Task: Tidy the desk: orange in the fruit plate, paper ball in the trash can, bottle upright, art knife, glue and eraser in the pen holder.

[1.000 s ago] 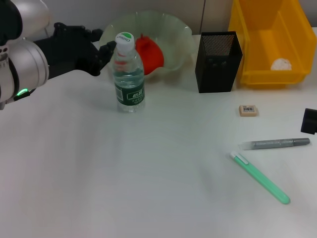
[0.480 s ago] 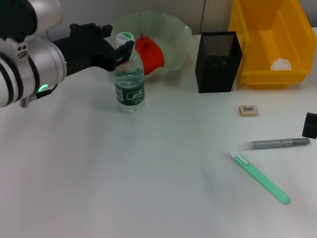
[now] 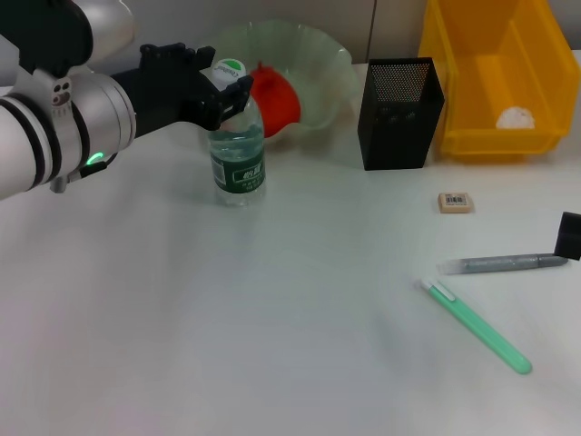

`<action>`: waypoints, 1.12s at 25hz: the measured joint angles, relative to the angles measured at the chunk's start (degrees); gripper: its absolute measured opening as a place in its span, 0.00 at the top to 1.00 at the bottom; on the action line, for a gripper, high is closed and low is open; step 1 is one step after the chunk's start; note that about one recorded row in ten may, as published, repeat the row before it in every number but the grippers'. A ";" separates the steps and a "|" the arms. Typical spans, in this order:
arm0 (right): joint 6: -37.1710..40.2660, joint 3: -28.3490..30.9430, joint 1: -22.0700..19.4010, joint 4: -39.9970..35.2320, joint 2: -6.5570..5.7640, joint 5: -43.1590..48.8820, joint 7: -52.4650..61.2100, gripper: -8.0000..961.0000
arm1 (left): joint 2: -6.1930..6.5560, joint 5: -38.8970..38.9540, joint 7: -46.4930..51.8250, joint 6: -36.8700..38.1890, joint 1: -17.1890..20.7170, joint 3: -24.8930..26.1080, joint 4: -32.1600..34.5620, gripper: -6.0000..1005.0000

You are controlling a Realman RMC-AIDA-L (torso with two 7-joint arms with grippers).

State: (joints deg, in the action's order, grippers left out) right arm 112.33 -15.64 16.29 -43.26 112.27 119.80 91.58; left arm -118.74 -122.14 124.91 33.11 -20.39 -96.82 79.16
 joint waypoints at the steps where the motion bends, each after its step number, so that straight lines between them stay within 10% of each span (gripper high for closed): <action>1: 0.01 0.00 -0.03 0.00 0.00 0.00 -0.02 0.39 | 0.00 0.00 0.00 -0.16 -0.15 -0.01 -0.29 0.44; 28: -0.08 0.00 -0.21 0.11 -0.04 -0.01 -0.09 0.39 | 0.14 1.42 -1.01 -2.93 -2.28 -0.49 -4.11 0.46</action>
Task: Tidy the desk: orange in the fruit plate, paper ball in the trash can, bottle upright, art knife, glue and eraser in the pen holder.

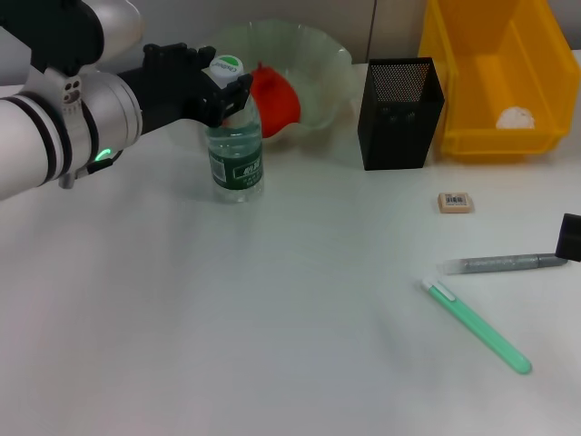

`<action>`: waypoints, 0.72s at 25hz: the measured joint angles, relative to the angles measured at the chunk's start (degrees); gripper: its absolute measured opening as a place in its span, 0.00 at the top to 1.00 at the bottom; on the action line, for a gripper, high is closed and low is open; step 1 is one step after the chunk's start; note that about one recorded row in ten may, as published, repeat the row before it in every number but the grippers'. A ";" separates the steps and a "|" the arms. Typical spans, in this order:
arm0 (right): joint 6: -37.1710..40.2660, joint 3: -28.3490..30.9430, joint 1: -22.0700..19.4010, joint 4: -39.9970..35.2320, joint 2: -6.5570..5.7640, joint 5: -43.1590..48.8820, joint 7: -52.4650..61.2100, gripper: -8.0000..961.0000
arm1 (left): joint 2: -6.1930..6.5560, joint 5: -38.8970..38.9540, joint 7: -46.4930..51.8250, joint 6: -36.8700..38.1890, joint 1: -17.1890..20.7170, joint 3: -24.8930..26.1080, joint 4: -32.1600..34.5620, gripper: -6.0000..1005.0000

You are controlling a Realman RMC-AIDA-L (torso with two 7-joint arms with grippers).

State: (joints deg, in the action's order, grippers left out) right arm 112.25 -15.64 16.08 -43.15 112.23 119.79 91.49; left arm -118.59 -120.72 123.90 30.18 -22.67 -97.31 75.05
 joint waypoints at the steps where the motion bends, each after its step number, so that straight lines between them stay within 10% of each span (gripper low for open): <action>1: 0.00 0.00 0.00 0.00 0.00 0.00 0.00 0.39 | -0.04 0.03 -0.21 -0.04 0.00 -0.04 0.02 0.46; 18: -0.03 0.00 0.08 0.00 0.00 0.00 0.00 0.39 | 0.03 2.02 -1.03 -0.11 0.64 0.20 -0.26 0.58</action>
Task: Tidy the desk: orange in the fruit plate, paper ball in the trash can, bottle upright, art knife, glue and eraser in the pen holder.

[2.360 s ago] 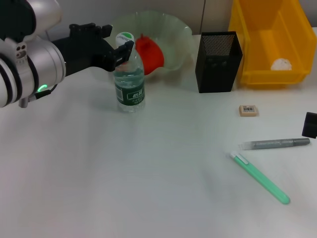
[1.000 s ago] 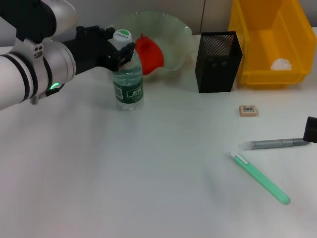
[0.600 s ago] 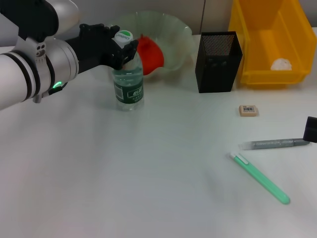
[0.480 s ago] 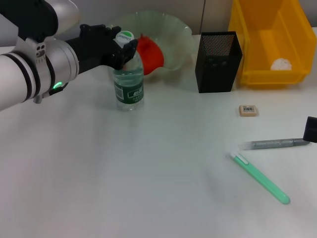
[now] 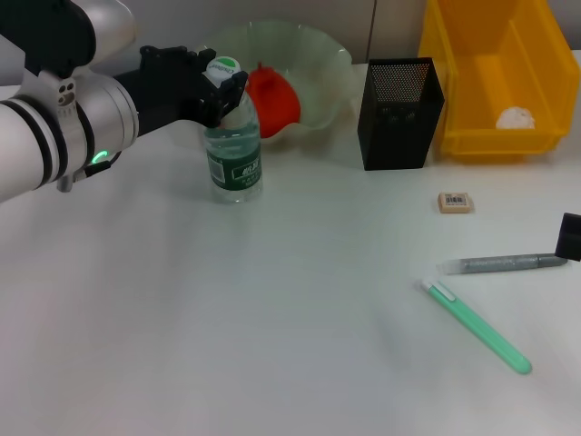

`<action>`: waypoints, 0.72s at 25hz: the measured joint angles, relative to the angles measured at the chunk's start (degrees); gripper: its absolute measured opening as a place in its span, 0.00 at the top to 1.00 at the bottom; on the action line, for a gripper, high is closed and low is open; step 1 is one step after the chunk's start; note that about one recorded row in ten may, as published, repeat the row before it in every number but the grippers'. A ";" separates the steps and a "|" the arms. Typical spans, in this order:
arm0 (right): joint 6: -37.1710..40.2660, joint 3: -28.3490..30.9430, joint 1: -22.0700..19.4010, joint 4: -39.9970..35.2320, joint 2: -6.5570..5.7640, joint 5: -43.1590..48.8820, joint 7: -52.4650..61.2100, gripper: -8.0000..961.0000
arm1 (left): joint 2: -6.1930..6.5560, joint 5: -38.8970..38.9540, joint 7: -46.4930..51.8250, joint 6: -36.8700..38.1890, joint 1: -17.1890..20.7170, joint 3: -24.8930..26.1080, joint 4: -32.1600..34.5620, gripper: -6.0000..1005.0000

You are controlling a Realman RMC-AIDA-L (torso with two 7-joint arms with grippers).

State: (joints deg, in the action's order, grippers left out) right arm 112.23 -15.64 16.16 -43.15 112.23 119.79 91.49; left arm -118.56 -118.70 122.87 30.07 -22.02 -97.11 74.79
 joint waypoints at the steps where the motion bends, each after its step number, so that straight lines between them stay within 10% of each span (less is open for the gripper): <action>1: 0.00 0.00 0.01 0.00 0.00 -0.01 0.00 0.39 | 0.00 0.00 0.00 0.10 0.12 0.00 0.08 0.58; 18: 0.40 0.00 0.30 0.00 0.00 0.00 0.00 0.39 | 0.17 -0.53 -1.51 1.57 6.06 0.07 5.43 0.58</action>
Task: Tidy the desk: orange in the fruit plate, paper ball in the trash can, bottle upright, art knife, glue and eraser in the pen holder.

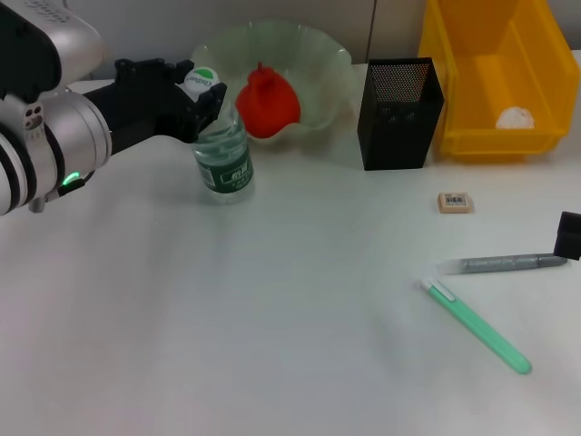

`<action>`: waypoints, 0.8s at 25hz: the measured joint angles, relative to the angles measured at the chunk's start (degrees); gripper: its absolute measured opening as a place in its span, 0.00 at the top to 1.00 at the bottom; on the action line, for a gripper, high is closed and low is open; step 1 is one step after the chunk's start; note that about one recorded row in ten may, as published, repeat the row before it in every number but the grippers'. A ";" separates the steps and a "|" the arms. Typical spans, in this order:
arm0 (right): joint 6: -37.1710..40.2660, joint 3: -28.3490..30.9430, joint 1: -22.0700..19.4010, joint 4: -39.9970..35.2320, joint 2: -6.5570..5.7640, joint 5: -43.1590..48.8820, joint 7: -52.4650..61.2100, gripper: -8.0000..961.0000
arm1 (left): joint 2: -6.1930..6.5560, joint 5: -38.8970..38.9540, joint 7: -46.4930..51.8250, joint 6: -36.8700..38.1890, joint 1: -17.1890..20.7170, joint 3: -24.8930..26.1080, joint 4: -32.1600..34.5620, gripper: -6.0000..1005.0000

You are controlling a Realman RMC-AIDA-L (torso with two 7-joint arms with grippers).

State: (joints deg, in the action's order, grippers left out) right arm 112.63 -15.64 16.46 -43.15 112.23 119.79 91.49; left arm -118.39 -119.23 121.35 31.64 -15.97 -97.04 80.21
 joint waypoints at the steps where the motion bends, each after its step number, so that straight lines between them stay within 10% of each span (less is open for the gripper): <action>1: 0.03 0.00 0.00 -0.01 0.00 0.00 0.00 0.39 | 0.00 0.00 -0.02 0.14 0.21 0.01 0.21 0.58; 20: 0.23 0.00 -0.46 0.07 0.09 0.00 -0.43 0.39 | 0.10 -0.21 -0.07 3.54 3.32 0.85 4.35 0.58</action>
State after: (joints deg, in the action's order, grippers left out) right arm 112.86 -15.64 16.00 -43.08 112.32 119.79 91.06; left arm -118.29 -119.44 121.28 35.18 -12.65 -96.18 84.57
